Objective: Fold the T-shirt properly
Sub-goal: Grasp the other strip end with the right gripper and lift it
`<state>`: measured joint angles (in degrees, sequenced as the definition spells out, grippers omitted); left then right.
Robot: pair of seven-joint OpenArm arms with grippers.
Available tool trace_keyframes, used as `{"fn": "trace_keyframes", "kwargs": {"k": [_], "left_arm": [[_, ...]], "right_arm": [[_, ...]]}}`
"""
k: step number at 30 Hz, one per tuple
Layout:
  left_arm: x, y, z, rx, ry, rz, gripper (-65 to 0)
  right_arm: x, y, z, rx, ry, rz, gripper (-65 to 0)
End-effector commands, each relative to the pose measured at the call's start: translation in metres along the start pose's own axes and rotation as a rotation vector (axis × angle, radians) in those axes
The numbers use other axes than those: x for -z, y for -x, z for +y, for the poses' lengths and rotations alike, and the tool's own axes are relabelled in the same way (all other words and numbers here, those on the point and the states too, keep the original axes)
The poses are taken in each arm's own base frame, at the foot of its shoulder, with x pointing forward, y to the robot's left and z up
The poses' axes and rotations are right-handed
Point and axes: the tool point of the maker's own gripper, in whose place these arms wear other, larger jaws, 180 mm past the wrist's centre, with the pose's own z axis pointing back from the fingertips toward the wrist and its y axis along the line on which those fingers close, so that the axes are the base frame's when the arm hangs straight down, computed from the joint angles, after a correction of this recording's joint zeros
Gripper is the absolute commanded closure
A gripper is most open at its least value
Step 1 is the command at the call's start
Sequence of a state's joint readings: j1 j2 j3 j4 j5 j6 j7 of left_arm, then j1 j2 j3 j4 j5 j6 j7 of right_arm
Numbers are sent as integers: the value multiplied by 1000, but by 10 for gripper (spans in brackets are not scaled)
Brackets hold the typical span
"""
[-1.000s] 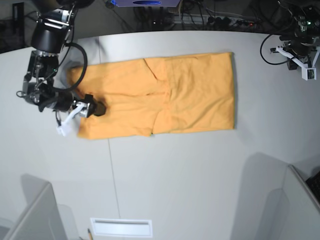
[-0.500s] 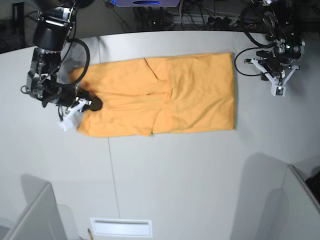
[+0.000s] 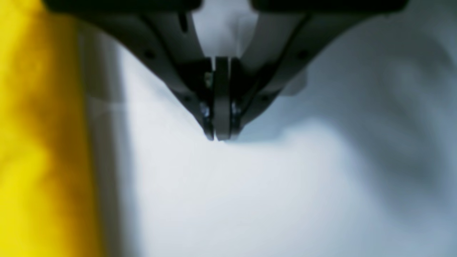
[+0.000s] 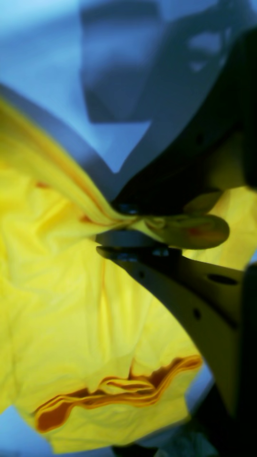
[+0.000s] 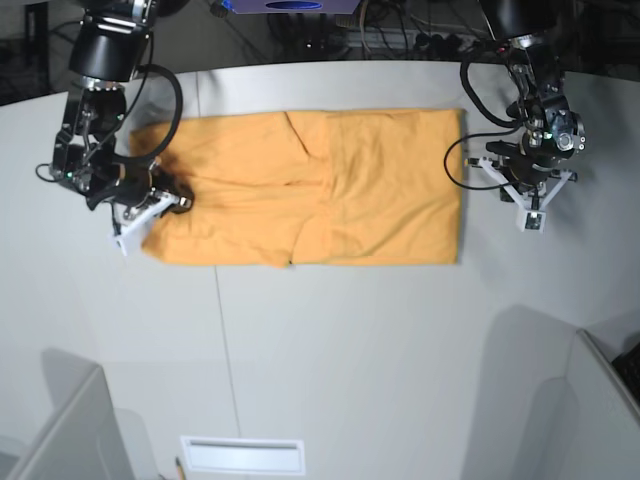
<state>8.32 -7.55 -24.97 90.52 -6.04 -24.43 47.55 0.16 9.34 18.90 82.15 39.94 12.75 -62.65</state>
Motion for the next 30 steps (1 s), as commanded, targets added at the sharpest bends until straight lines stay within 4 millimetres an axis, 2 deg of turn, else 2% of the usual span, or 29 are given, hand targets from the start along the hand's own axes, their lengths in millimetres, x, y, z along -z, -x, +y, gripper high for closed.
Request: {"fn": "trace_keyframes", "kwargs": {"k": [1, 7, 11, 15, 19, 22, 26, 30], "left_arm": [[0, -3, 1, 4, 0, 1, 0], [2, -9, -9, 33, 17, -5, 0], [3, -7, -13, 44, 26, -1, 0], [3, -6, -13, 44, 26, 2, 0], [2, -4, -14, 46, 28, 7, 0], [3, 4, -22, 72, 47, 27, 0], [4, 13, -35, 101, 75, 47, 0], [5, 14, -41, 105, 86, 48, 0]], "right_arm": [[-15, -30, 13, -34, -19, -86, 0], [-35, -44, 34, -88, -27, -126, 0], [-35, -43, 66, -183, -61, -126, 0], [-28, -31, 106, -171, -115, -112, 0], [-23, -17, 155, -200, -198, -96, 0], [-18, -5, 183, -208, -253, -74, 0], [-18, 5, 212, -200, -305, -59, 0], [-30, 1, 235, -206, -346, -117, 0]]}}
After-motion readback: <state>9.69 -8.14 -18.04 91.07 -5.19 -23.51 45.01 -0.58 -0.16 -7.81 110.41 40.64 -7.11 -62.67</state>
